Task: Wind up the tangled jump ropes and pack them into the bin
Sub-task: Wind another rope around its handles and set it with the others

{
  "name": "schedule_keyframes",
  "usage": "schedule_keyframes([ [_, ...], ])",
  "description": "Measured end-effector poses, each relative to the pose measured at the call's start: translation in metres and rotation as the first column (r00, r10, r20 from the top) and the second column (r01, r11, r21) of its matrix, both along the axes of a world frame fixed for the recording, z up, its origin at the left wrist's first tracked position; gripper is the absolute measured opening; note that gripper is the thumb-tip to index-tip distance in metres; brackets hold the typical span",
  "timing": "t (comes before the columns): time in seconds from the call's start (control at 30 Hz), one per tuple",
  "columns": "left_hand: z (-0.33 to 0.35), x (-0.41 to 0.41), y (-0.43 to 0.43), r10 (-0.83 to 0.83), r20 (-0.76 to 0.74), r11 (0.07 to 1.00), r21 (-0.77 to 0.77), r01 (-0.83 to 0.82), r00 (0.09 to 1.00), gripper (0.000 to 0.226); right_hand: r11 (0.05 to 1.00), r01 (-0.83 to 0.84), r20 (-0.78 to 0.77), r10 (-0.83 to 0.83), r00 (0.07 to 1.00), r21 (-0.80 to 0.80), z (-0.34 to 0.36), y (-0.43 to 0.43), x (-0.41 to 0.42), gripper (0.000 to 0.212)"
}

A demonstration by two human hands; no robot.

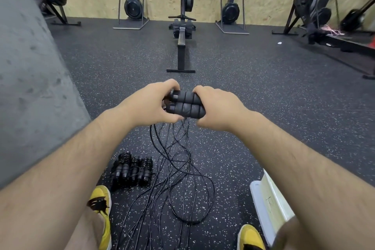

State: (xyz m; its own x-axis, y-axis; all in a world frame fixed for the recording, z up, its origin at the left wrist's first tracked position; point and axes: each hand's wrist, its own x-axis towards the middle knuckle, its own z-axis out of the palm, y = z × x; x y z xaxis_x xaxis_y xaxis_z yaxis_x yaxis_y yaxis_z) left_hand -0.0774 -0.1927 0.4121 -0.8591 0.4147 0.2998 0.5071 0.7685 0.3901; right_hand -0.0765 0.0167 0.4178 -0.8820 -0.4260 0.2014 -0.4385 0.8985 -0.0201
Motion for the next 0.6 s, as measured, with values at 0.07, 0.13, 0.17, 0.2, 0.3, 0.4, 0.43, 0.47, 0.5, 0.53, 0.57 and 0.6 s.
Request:
schedule_keyframes([
  [0.07,-0.001,-0.001,-0.001,0.028,-0.069,0.997,-0.070,-0.032,0.997,0.056,1.000,-0.006,-0.030,0.007,1.000,0.003,0.000,0.000,0.000,0.046],
  [0.13,-0.002,-0.002,0.002,0.019,-0.187,0.986,-0.161,-0.050,0.982,0.059,1.000,-0.024,-0.069,0.024,0.997,0.011,0.002,-0.001,0.001,0.043],
  [0.17,-0.001,-0.001,0.005,0.000,-0.221,0.981,-0.189,-0.042,0.975,0.060,0.999,-0.037,-0.078,0.037,0.996,-0.003,0.002,-0.002,0.003,0.042],
  [0.2,-0.001,0.000,0.008,-0.021,-0.234,0.977,-0.209,-0.030,0.972,0.060,0.998,-0.055,-0.077,0.053,0.996,-0.026,0.002,-0.003,0.004,0.040],
  [0.3,0.000,0.002,0.013,-0.016,-0.233,0.970,-0.238,-0.041,0.972,0.054,0.993,-0.077,-0.078,0.070,0.994,-0.086,0.003,-0.006,0.008,0.040],
  [0.4,0.005,0.003,0.010,0.054,-0.242,0.967,-0.228,-0.111,0.969,0.051,0.999,-0.003,-0.152,-0.004,0.988,-0.047,0.002,-0.002,0.003,0.048],
  [0.43,0.006,0.002,0.009,0.075,-0.254,0.964,-0.229,-0.135,0.964,0.050,0.998,0.022,-0.150,-0.031,0.988,-0.061,0.001,0.000,0.000,0.046],
  [0.47,0.006,0.002,0.009,0.079,-0.281,0.958,-0.242,-0.151,0.957,0.050,0.994,0.030,-0.127,-0.043,0.991,-0.103,0.000,0.001,-0.002,0.042],
  [0.5,0.006,0.001,0.009,0.068,-0.324,0.950,-0.268,-0.160,0.944,0.051,0.987,0.028,-0.098,-0.043,0.994,-0.157,-0.001,0.001,-0.002,0.040],
  [0.53,0.004,-0.001,0.011,0.050,-0.375,0.940,-0.294,-0.170,0.926,0.054,0.979,0.024,-0.080,-0.041,0.996,-0.203,-0.002,0.001,-0.003,0.038],
  [0.57,0.003,-0.001,0.013,0.036,-0.425,0.935,-0.305,-0.180,0.905,0.058,0.972,0.023,-0.074,-0.041,0.996,-0.233,-0.003,0.001,-0.004,0.038],
  [0.6,0.000,-0.001,0.015,0.028,-0.463,0.936,-0.298,-0.186,0.886,0.064,0.967,0.024,-0.077,-0.045,0.996,-0.252,-0.004,0.001,-0.004,0.039],
])
